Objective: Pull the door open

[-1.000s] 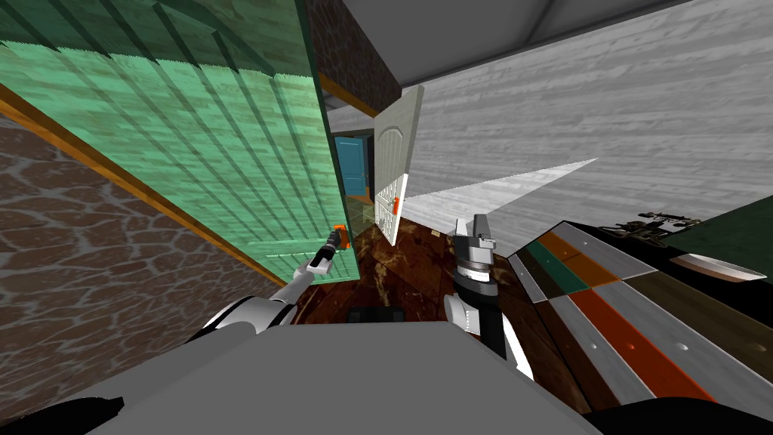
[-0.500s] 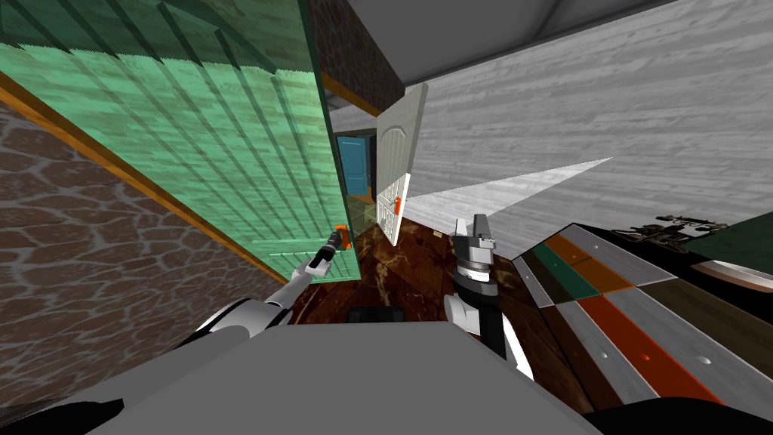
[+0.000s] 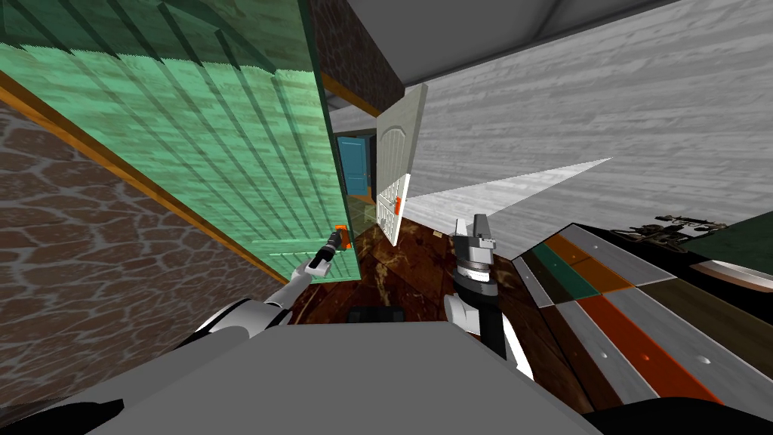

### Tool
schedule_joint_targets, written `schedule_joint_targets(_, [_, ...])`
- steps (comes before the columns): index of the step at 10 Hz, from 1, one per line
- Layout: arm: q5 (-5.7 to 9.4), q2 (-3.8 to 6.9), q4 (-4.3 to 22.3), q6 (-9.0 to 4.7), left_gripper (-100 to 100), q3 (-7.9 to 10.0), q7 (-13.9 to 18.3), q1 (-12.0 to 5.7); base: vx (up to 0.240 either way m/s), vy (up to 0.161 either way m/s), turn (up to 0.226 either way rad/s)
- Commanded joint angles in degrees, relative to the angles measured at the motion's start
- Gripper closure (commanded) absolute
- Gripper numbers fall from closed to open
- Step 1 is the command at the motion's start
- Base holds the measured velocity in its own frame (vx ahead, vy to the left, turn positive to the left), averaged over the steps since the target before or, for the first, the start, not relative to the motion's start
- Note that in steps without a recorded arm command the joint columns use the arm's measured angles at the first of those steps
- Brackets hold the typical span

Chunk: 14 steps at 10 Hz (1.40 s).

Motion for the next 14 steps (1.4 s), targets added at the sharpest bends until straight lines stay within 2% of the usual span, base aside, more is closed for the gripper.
schedule_joint_targets(1, [0.01,0.09,-0.1,-0.23,100,0.04,0.0,-0.35,-0.003,-0.004,-0.012])
schedule_joint_targets(2, [0.01,0.09,-0.1,-0.23,100,0.04,0.0,-0.35,-0.005,-0.008,-0.023])
schedule_joint_targets(3, [-0.43,1.61,-1.8,-0.44,100,-2.04,2.2,1.17,0.007,-0.001,0.035])
schedule_joint_targets(4, [-0.63,2.3,-2.5,-0.79,100,-3.0,3.2,1.61,0.016,0.01,0.075])
schedule_joint_targets(13, [-0.63,2.3,-2.5,-0.79,100,-3.0,3.2,1.61,0.0,-0.002,0.0])
schedule_joint_targets(14, [-0.92,3.78,-2.9,-1.68,100,-4.73,5.3,2.46,0.004,-0.001,0.018])
